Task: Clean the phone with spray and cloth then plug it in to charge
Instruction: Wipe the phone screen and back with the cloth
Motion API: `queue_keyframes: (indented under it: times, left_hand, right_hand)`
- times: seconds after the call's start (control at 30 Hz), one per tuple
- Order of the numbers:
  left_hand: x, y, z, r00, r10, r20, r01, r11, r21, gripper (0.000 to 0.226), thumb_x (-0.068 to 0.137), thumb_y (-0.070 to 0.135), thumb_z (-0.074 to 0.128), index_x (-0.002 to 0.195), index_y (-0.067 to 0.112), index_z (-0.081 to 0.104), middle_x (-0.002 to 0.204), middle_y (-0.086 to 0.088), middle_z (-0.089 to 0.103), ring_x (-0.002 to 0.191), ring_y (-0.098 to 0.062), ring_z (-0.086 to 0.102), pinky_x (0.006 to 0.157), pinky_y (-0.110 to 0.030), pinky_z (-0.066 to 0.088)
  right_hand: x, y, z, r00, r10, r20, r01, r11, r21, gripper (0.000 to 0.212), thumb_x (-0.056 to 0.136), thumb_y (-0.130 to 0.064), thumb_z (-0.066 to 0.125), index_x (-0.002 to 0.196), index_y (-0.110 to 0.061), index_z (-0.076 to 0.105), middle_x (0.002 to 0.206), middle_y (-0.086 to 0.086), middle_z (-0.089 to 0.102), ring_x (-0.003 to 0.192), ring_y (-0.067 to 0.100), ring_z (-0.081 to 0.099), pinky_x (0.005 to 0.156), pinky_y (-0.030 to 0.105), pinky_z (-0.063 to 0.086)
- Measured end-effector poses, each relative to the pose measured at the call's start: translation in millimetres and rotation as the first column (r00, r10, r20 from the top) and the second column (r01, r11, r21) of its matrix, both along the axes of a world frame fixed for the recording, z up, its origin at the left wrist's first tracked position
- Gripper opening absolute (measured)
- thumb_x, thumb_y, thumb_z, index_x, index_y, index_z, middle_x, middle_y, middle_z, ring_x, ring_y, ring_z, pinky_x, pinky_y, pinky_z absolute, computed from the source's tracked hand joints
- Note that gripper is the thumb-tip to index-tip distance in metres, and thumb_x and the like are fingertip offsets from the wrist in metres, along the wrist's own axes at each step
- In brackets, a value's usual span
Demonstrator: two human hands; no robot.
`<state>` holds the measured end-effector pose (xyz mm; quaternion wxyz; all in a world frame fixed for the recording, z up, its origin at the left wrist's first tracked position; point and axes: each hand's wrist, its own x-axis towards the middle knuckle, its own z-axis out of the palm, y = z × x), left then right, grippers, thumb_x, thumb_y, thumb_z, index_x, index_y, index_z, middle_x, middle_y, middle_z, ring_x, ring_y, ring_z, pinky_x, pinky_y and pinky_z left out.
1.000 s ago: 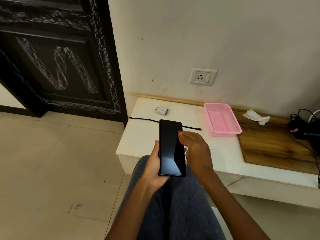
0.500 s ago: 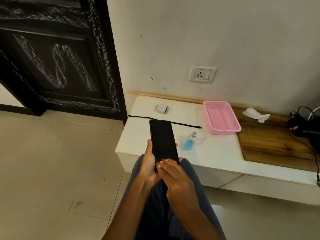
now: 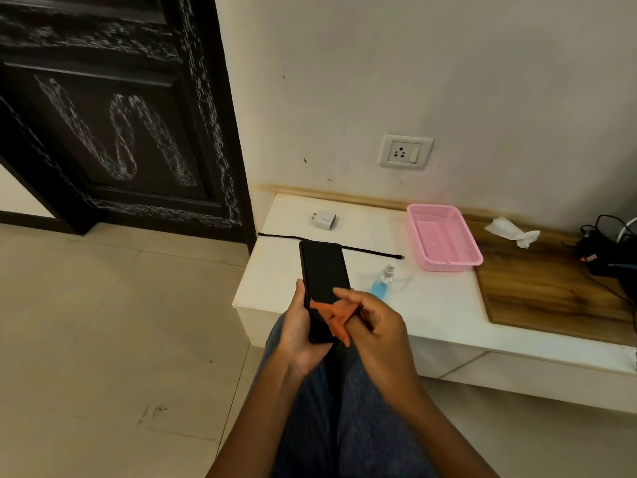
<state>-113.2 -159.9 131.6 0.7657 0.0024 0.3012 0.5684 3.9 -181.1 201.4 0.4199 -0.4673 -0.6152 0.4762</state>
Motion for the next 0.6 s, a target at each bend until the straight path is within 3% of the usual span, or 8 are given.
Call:
queue_keyframes:
  times: [0.2, 0.37, 0.6]
  left_hand:
    - [2, -2, -1, 1.0, 0.001, -0.004, -0.001, 0.997, -0.081, 0.07, 0.088, 0.063, 0.042, 0.116, 0.002, 0.064, 0.118, -0.025, 0.064, 0.111, -0.033, 0.062, 0.092, -0.045, 0.048]
    - [2, -2, -3, 0.999, 0.017, -0.034, -0.019, 0.998, -0.061, 0.064, 0.091, 0.06, 0.038, 0.124, 0.01, 0.061, 0.124, -0.021, 0.063, 0.116, -0.032, 0.059, 0.095, -0.045, 0.048]
    - [4, -3, -4, 0.999, 0.021, -0.03, -0.022, 1.0, -0.014, 0.06, 0.095, 0.057, 0.033, 0.114, 0.012, 0.07, 0.127, -0.019, 0.061, 0.122, -0.031, 0.055, 0.102, -0.044, 0.042]
  right_hand:
    - [8, 17, 8, 0.982, -0.048, -0.185, -0.006, 0.961, -0.278, 0.019, 0.086, -0.008, 0.061, 0.101, -0.02, 0.067, 0.097, 0.003, 0.07, 0.094, 0.017, 0.066, 0.079, 0.028, 0.054]
    - [10, 23, 11, 0.98, -0.084, -0.179, 0.027, 0.955, -0.296, 0.018, 0.085, -0.009, 0.063, 0.099, -0.019, 0.066, 0.099, 0.003, 0.069, 0.094, 0.018, 0.065, 0.076, 0.027, 0.054]
    - [7, 29, 13, 0.983, -0.082, -0.162, 0.022, 0.941, -0.338, 0.018, 0.086, -0.015, 0.063, 0.104, -0.016, 0.065, 0.102, 0.005, 0.069, 0.097, 0.02, 0.065, 0.08, 0.033, 0.056]
